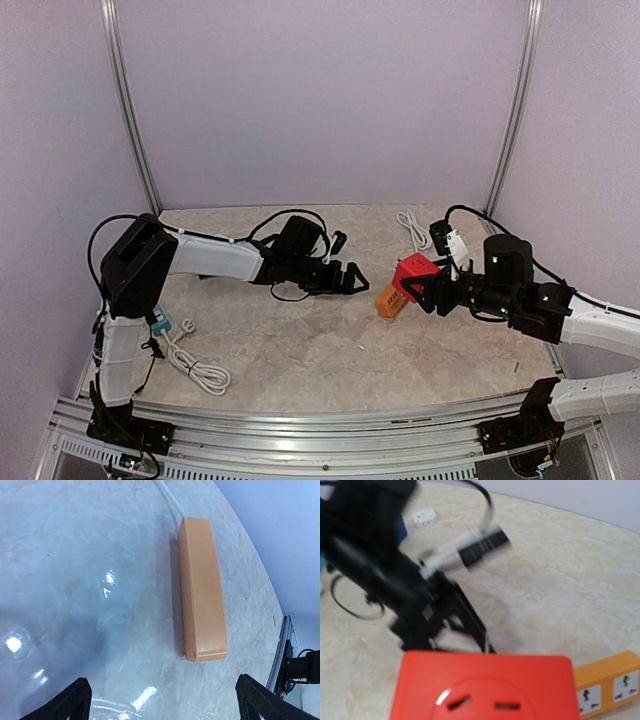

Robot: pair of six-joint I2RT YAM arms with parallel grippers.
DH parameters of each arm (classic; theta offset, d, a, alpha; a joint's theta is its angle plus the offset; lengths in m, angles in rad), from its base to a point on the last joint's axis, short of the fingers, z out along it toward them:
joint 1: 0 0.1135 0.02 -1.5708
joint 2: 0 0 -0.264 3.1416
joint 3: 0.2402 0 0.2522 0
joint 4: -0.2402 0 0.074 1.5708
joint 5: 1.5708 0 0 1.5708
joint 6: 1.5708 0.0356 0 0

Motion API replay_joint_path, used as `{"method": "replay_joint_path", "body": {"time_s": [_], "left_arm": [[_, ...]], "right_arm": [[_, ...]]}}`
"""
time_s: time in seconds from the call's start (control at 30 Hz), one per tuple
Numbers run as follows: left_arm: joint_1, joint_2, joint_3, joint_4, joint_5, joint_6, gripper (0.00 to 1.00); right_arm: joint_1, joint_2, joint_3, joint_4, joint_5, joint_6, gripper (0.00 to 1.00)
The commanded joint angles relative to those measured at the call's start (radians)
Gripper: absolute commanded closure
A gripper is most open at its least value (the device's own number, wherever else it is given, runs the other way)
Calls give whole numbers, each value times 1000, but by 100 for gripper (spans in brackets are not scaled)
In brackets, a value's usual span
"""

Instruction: Pull the plug off the socket

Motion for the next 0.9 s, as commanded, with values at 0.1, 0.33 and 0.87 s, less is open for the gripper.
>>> {"method": "replay_joint_path", "body": {"time_s": [0.1,0.33,0.87], "left_arm": [[-3,-395,-373,240,-186,122,1],[-143,-672,-674,480,-380,370,1],[-406,-636,-700,703,-703,675,3]], "right_arm": [[-38,15,21,96,-119,104,94],[-55,59,26,217,-281,235,94],[-55,153,-118,638,-461,534,100]]}}
